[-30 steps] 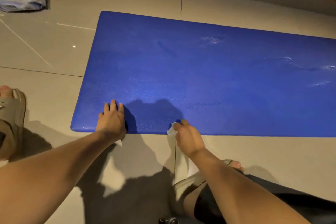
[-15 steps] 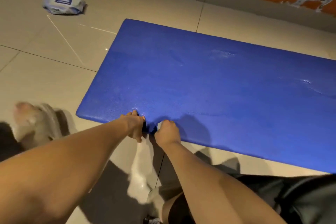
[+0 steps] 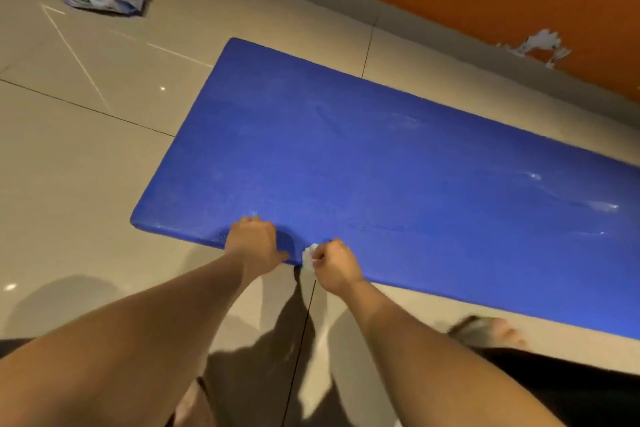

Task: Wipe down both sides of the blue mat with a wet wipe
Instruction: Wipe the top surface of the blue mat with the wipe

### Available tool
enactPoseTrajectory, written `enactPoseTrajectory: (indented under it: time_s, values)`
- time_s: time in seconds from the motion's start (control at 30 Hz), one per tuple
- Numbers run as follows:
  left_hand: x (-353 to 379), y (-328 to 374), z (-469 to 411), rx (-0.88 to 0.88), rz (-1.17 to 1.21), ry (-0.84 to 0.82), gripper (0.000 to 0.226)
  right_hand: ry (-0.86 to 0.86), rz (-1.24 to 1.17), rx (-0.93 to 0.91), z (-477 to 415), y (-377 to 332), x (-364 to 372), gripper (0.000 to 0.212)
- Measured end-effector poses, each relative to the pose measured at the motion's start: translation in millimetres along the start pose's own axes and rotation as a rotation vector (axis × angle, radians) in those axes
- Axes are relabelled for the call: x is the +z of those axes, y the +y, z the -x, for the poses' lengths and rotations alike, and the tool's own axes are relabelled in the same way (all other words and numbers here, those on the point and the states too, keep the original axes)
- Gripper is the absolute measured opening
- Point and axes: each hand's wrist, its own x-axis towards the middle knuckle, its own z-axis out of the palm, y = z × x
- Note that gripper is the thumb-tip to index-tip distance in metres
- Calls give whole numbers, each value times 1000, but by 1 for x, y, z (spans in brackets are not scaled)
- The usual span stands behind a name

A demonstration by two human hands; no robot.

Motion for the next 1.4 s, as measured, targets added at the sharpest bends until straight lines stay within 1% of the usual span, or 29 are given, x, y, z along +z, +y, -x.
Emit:
enactPoseTrajectory:
  time_s: [0.07,0.1,0.17,0.23,0.27,0.3,0.37,0.43,0.47,0.53,0.6,0.67,0.73,0.8,0.87,0.9,0.93,1.0,1.03,1.07,1.1,1.17,1.27,1.33,1.37,1.4]
  values:
    - [15,11,7,-5,64,122,41,12,-2,12,4,19,-4,19]
    - [25,20,10,10,92,170,38,30,2,27,8,32,-8,16]
    - [40,36,15,-3,181,242,41,121,-12,74,16,66,-17,14]
    - [47,44,15,-55,284,292,40,233,-105,146,22,102,-20,15]
    - [48,44,16,-68,315,310,36,281,-157,192,24,113,-17,15]
    - [49,43,17,-70,333,327,30,320,-213,228,24,117,-14,13]
    - [47,47,21,-75,347,358,18,379,-331,226,19,109,-3,10]
    - [47,59,29,-64,379,373,12,352,-415,157,12,85,6,11]
    - [47,70,33,-47,434,358,11,305,-431,120,9,72,11,12]
    - [44,97,41,-25,613,281,11,215,-468,78,8,50,13,12]
    - [43,120,42,-69,778,228,18,146,-565,89,3,45,11,11]
    - [49,132,36,-122,824,224,27,67,-645,129,-3,57,3,17]
    - [57,140,31,-116,732,240,23,65,-570,109,-5,74,-14,31]
    - [62,143,26,-140,677,252,14,135,-411,89,-7,99,-38,36]
    - [63,146,24,-190,686,305,19,207,-125,107,-9,131,-64,31]
    - [63,145,24,-213,706,337,21,213,47,131,-12,150,-77,33]
    - [63,145,24,-232,715,356,21,190,200,167,-14,169,-90,43]
    - [66,145,25,-274,711,365,16,42,395,240,-17,200,-107,80]
    - [68,147,25,-302,704,372,14,-43,424,253,-18,212,-111,96]
    - [69,150,25,-328,702,388,13,-106,432,249,-21,220,-110,107]
    - [69,156,25,-347,708,407,14,-135,438,235,-23,225,-110,114]
    - [67,174,28,-344,735,434,19,-142,450,210,-28,226,-110,119]
    - [69,212,32,-277,801,437,29,-169,501,192,-33,220,-114,122]
    - [71,243,32,-227,775,432,27,-190,562,161,-34,219,-118,123]
    - [73,259,31,-176,768,466,25,-205,597,138,-35,220,-120,125]
    - [77,273,28,-144,817,464,23,-223,637,109,-36,221,-123,129]
